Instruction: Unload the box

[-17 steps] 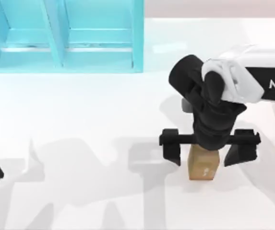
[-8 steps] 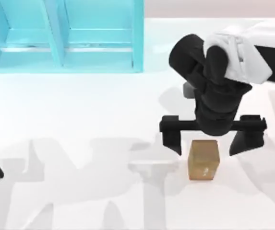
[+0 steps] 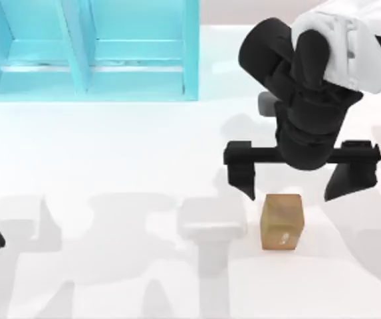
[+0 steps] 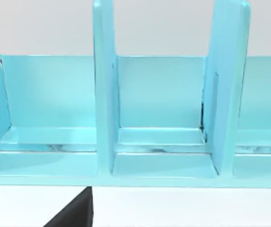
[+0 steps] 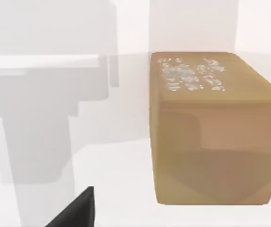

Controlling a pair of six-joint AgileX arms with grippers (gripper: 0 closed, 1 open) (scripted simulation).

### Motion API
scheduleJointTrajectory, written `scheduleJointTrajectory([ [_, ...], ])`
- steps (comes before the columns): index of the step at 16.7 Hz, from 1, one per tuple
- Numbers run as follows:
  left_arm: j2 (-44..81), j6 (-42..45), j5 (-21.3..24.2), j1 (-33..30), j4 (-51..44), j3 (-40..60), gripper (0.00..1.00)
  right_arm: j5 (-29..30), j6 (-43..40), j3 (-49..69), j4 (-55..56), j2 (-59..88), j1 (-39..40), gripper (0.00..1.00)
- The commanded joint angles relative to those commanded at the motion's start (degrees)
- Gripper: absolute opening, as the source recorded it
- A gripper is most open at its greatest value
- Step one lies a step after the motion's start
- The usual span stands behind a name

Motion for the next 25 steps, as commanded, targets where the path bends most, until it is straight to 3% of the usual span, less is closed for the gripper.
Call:
scheduleJointTrajectory([
  [3,0.0,0.0,0.0,0.0,0.0,0.0,1.0,0.0,-1.9,1.1,-0.7,0.7,-1.9,1.0],
  [6,0.0,0.0,0.0,0.0,0.0,0.0,1.0,-0.1,-9.0,4.3,-2.8,2.4,-9.0,1.0],
  [14,0.0,0.0,0.0,0.0,0.0,0.0,1.0,-0.3,-45.2,15.3,-9.9,6.5,-46.0,1.0],
  [17,0.0,0.0,0.0,0.0,0.0,0.0,1.0,-0.3,-55.2,18.1,-11.6,7.0,-56.1,1.0],
  [20,0.0,0.0,0.0,0.0,0.0,0.0,1.0,-0.4,-59.8,19.4,-12.3,7.0,-60.7,1.0],
  [25,0.0,0.0,0.0,0.0,0.0,0.0,1.0,-0.4,-60.0,19.3,-12.2,6.9,-60.8,1.0],
])
